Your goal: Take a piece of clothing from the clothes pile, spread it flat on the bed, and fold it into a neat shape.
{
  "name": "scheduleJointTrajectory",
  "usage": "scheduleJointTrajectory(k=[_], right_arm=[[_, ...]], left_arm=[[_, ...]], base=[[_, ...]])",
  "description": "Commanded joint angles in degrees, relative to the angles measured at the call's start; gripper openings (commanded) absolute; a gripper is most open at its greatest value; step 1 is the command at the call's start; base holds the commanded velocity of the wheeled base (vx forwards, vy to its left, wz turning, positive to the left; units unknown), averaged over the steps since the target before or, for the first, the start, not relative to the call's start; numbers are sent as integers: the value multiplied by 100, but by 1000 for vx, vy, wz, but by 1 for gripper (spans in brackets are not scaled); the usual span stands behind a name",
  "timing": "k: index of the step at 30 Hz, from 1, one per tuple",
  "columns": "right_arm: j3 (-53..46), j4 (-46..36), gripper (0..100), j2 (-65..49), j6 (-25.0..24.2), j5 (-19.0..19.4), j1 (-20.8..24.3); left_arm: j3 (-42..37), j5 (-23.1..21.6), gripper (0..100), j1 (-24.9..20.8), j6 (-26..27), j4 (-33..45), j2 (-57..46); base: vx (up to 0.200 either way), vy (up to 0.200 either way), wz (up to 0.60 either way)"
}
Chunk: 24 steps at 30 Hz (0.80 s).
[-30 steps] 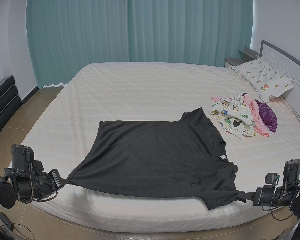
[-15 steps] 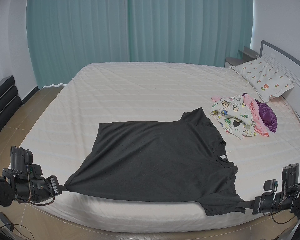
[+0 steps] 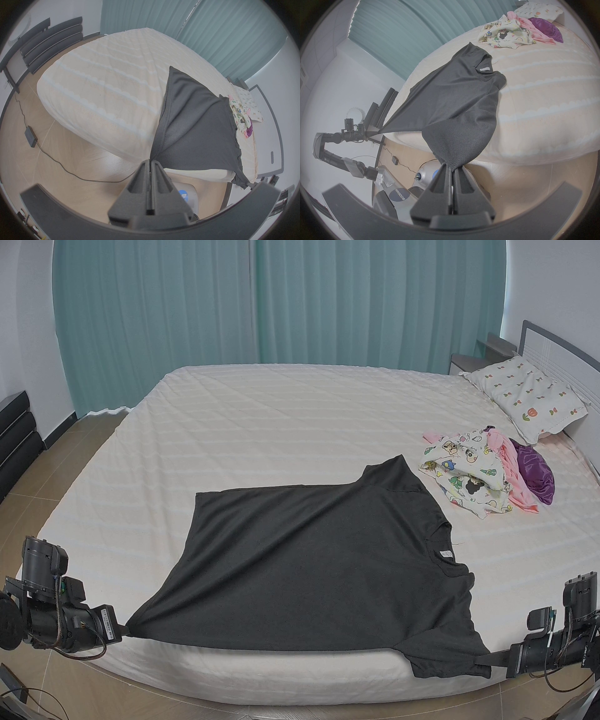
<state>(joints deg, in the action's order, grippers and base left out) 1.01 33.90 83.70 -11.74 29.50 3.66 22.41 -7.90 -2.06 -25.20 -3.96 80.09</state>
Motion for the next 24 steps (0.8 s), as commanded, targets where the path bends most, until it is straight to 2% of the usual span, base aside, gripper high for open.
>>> scheduleJointTrajectory(k=[1, 9, 13, 16, 21, 24], right_arm=[[-22, -217, 0, -38, 198, 3, -32], [-13, -499, 0, -38, 409, -6, -120], [268, -1246, 0, -152, 576, -6, -155], [417, -1474, 0, -214, 585, -6, -234], [707, -1597, 0, -398, 480, 258, -471], [848, -1571, 0, -346, 462, 328, -498]], left_arm=[[1, -1, 0, 92, 199, 141, 6], [-26, -1, 0, 92, 366, 317, 15], [-79, -1, 0, 83, 472, 326, 59], [-70, -10, 0, 83, 472, 317, 59], [80, -80, 0, 92, 340, 220, 68], [141, -124, 0, 65, 85, 71, 50]], base=[[0, 0, 0], [0, 0, 0], [0, 0, 0], [0, 0, 0], [0, 0, 0], [0, 0, 0]])
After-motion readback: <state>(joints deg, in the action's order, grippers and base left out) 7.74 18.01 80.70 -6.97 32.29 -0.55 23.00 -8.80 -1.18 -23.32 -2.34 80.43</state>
